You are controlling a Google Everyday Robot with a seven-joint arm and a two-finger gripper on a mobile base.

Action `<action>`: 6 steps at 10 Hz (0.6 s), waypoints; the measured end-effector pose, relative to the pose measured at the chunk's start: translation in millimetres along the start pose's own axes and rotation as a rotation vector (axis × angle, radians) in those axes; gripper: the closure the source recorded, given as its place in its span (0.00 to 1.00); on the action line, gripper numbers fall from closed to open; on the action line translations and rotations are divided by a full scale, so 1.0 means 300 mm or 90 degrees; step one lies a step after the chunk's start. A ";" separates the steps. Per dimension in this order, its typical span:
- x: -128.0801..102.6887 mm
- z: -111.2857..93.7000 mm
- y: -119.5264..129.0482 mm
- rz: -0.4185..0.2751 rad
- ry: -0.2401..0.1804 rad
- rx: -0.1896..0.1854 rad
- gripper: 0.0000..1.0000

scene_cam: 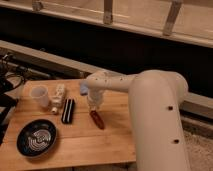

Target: Drag the pepper across the table

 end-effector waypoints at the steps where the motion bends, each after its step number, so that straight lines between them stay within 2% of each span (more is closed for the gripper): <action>1: 0.002 -0.004 -0.008 0.000 -0.001 0.003 1.00; 3: -0.011 -0.038 0.000 0.007 -0.019 0.015 1.00; 6: -0.044 -0.191 -0.032 0.044 -0.045 0.040 1.00</action>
